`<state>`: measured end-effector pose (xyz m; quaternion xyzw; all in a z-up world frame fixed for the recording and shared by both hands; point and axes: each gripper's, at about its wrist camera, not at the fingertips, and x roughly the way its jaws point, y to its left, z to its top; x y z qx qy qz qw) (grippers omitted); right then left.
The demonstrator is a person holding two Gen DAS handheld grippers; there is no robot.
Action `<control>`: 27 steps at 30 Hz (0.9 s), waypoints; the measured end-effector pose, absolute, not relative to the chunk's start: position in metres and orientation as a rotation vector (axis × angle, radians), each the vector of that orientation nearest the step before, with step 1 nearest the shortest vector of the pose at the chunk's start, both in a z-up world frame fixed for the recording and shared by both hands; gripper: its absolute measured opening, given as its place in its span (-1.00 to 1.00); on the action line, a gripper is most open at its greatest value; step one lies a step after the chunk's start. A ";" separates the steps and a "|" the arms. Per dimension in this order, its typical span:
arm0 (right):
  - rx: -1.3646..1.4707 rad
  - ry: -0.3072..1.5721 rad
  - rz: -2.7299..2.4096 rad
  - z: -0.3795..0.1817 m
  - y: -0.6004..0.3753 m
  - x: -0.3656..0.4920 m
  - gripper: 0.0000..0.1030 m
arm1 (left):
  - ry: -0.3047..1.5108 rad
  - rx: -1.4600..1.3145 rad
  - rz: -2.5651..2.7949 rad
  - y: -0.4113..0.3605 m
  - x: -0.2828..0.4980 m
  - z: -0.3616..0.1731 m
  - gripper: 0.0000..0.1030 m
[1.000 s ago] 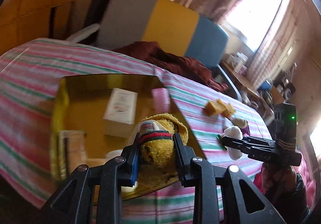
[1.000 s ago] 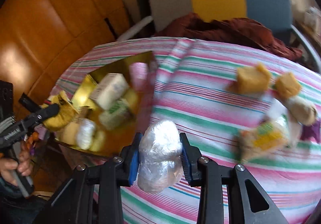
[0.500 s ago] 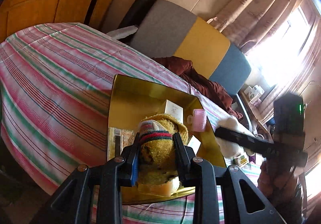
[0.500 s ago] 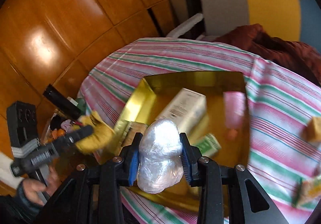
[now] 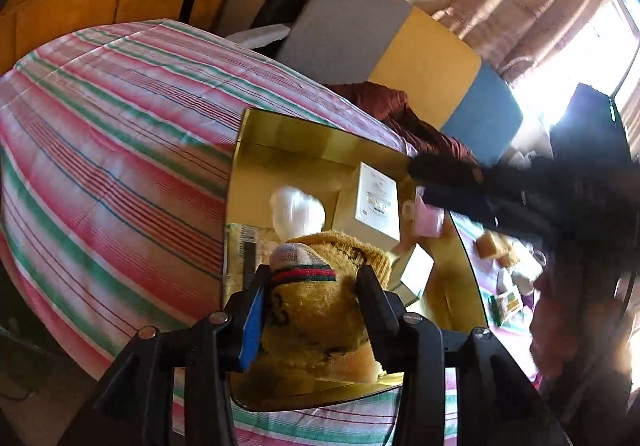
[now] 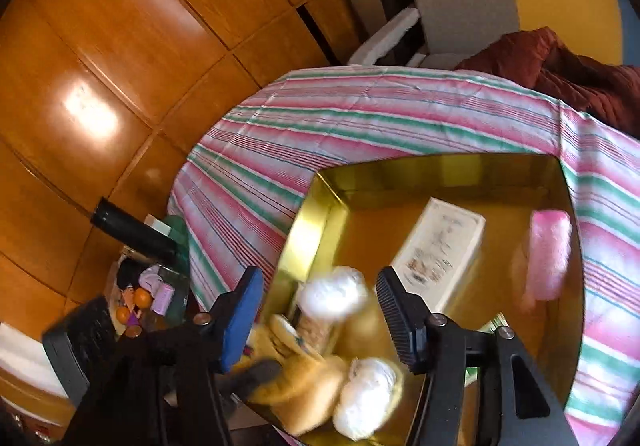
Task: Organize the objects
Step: 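Carry the plush toy and cotton balls into the gold tray and release both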
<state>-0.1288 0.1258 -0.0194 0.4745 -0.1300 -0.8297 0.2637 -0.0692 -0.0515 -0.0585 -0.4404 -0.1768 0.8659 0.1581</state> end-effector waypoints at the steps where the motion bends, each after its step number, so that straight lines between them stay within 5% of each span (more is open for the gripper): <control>1: 1.283 -0.352 -2.248 -0.020 0.128 -0.125 0.21 | -0.522 -1.253 2.477 -0.054 -0.068 -0.058 -0.16; 7: 1.275 -0.326 -2.317 -0.022 0.136 -0.105 0.42 | -0.456 -1.258 2.485 -0.043 -0.062 -0.062 -0.20; 27: 1.241 -0.306 -2.467 -0.019 0.171 -0.059 0.53 | -0.520 -1.232 2.606 -0.053 -0.094 -0.041 -0.12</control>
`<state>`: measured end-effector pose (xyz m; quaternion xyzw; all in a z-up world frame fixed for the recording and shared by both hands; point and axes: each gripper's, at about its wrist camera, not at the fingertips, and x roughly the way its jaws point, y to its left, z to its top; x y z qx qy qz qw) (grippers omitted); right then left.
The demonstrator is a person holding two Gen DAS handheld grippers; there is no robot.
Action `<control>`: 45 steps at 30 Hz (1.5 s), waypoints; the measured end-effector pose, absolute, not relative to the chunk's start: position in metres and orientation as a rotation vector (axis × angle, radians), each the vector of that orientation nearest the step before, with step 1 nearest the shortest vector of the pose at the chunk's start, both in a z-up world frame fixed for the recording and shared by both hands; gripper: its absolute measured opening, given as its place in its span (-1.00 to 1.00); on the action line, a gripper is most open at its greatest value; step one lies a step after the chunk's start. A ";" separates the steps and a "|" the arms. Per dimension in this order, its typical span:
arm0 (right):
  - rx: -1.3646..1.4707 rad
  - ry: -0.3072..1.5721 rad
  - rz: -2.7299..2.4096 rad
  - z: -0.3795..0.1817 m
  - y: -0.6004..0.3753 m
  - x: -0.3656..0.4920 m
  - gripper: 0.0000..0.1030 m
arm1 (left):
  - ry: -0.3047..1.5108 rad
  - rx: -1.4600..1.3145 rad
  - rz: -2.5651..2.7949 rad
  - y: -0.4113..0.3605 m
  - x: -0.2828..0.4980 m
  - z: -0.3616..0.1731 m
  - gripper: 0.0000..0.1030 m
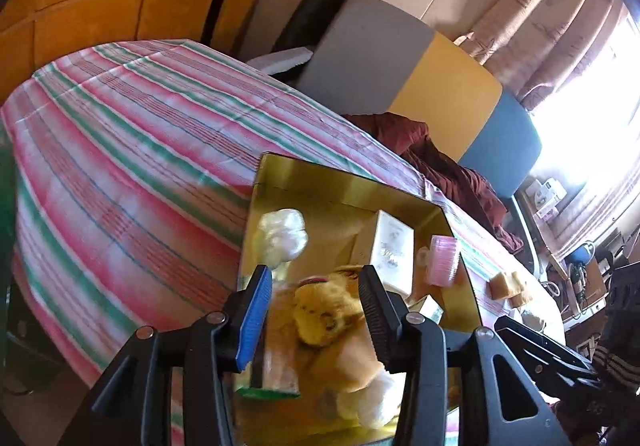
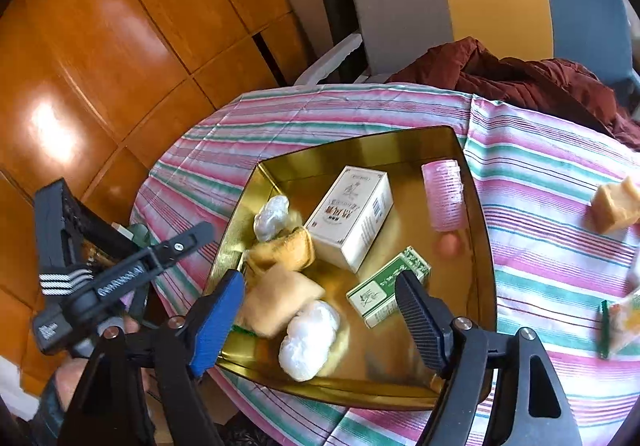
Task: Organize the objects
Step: 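Carry the plush toy and cotton balls into the gold tray and release both, then withdraw both open tools from the tray back toward the items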
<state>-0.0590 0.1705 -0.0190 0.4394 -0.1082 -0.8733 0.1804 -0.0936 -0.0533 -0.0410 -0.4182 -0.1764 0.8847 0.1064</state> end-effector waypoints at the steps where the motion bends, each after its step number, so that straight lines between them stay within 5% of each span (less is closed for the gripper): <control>1: 1.244 -0.287 -2.466 -0.020 0.167 -0.057 0.54 | -0.496 -1.232 2.620 -0.054 -0.089 -0.040 -0.12; 20: 1.157 -0.022 -2.580 -0.021 0.148 -0.021 0.68 | -0.069 -1.085 2.737 -0.017 -0.026 -0.018 -0.12; 45: 1.430 -0.256 -2.710 -0.065 0.274 -0.012 0.71 | 0.121 -1.030 2.505 0.059 -0.016 -0.011 -0.12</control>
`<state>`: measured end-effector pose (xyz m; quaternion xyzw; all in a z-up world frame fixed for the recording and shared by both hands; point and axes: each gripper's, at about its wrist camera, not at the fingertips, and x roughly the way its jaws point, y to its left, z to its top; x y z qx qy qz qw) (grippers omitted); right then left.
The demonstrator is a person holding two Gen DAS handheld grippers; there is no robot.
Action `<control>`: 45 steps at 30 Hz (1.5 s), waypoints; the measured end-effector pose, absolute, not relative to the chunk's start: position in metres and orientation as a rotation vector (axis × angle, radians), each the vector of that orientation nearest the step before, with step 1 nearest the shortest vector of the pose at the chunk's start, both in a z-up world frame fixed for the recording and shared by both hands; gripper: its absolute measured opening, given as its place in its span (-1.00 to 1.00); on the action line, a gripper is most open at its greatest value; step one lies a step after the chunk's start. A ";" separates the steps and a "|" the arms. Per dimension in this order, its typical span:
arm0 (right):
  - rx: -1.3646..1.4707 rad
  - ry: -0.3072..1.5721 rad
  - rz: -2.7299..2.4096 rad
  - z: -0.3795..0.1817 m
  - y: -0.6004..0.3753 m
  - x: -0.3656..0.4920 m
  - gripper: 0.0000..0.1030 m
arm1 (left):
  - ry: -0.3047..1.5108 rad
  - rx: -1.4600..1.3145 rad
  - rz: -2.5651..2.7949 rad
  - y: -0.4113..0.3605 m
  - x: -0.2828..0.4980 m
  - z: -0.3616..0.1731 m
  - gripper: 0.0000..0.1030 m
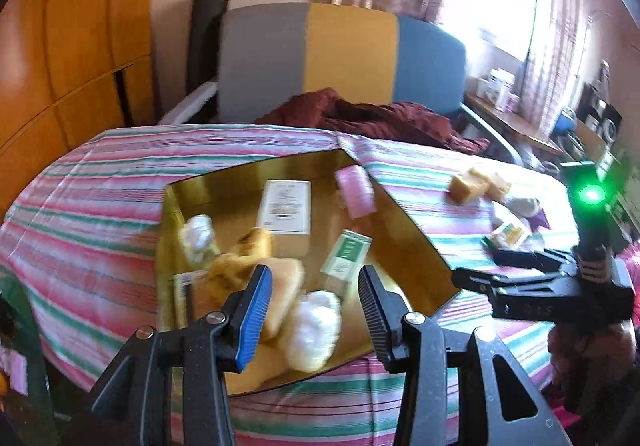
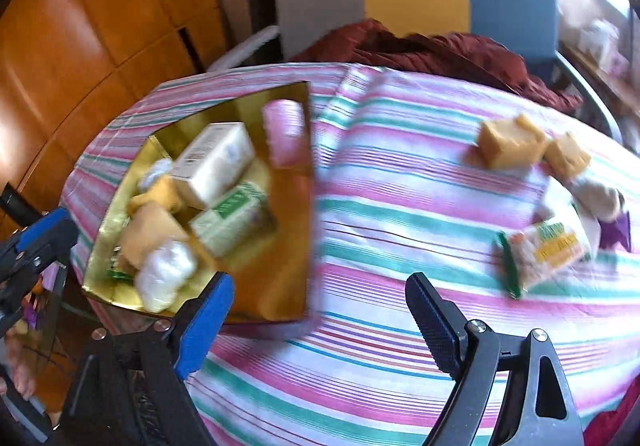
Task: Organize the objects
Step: 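Withdraw both open tools from the tray back toward the items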
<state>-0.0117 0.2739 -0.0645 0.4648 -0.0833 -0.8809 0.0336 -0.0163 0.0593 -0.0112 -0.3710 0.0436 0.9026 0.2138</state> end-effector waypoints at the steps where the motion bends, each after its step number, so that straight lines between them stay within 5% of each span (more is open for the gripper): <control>1: 1.447 -0.267 -2.719 -0.066 0.282 -0.012 0.71 | 0.133 -1.028 2.485 0.066 -0.015 -0.011 -0.12; 31: 1.463 -1.168 -2.993 -0.080 0.566 0.036 0.72 | 0.500 -1.006 1.917 0.294 -0.005 -0.046 -0.12; 45: 1.438 -1.218 -2.927 -0.078 0.565 0.034 0.77 | 0.649 -1.073 1.712 0.394 -0.037 -0.090 0.05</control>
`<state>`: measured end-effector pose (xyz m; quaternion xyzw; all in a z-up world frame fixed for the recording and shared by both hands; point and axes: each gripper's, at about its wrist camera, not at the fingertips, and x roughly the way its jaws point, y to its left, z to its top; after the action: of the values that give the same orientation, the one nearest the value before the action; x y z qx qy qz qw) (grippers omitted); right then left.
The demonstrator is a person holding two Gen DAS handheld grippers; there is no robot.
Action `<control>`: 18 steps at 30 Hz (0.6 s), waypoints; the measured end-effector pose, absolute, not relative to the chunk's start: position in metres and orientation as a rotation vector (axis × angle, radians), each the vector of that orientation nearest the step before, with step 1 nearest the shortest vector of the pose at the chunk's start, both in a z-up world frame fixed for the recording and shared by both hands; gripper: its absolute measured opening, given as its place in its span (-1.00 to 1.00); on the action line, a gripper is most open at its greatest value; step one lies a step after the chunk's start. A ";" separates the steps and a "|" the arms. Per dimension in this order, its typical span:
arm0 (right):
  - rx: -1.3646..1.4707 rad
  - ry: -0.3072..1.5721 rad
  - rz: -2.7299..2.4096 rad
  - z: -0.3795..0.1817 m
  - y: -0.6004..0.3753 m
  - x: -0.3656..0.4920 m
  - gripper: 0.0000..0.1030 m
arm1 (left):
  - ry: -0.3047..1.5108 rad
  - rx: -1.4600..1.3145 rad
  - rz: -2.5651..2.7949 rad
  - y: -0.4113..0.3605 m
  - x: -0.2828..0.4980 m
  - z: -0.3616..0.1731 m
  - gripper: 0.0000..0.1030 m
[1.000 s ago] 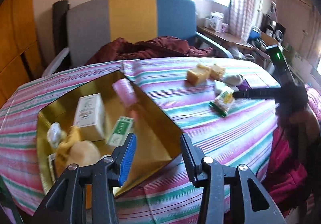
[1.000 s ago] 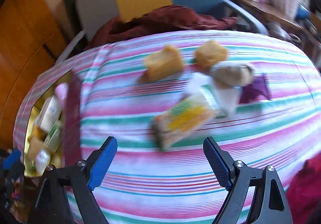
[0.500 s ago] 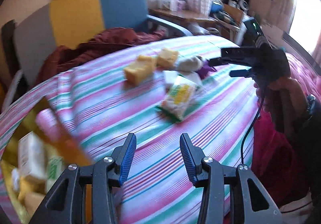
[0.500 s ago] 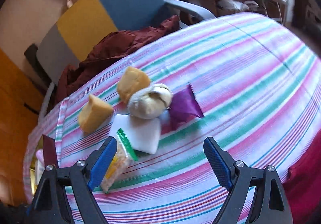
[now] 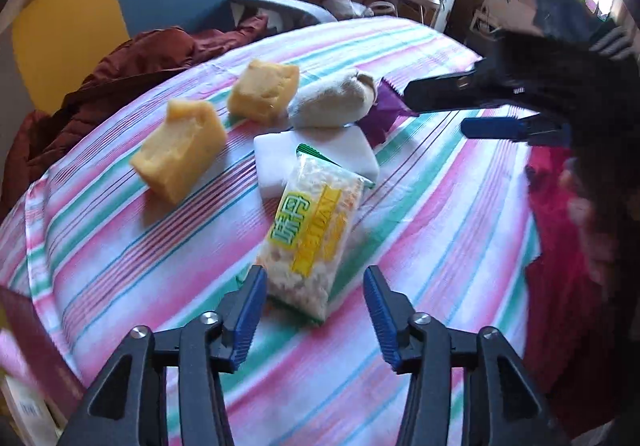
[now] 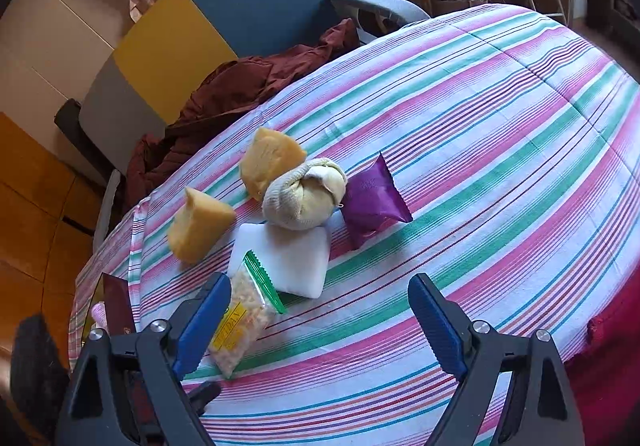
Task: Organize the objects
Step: 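Withdraw both open tools from the tray back toward the items, then grasp the WEIDAN snack bag with the left tool while the right tool grasps the beige cloth bundle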
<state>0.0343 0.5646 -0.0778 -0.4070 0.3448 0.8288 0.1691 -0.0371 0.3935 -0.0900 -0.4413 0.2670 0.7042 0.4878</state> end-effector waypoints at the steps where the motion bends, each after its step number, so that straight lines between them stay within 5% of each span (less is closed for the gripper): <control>1: -1.162 0.981 2.355 -0.079 0.565 0.033 0.77 | 0.665 -1.069 1.703 0.399 -0.038 -0.094 0.08; 12: -1.202 0.975 2.340 -0.084 0.564 0.029 0.78 | 0.708 -1.090 1.645 0.435 -0.055 -0.120 0.11; 18: -1.218 0.937 2.339 -0.086 0.563 0.027 0.77 | 0.652 -1.085 1.690 0.422 -0.046 -0.119 -0.11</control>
<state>0.0269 0.5626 -0.0859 -0.4288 0.3299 0.8236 0.1704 -0.0455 0.4225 -0.1185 -0.4471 0.2689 0.6965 0.4926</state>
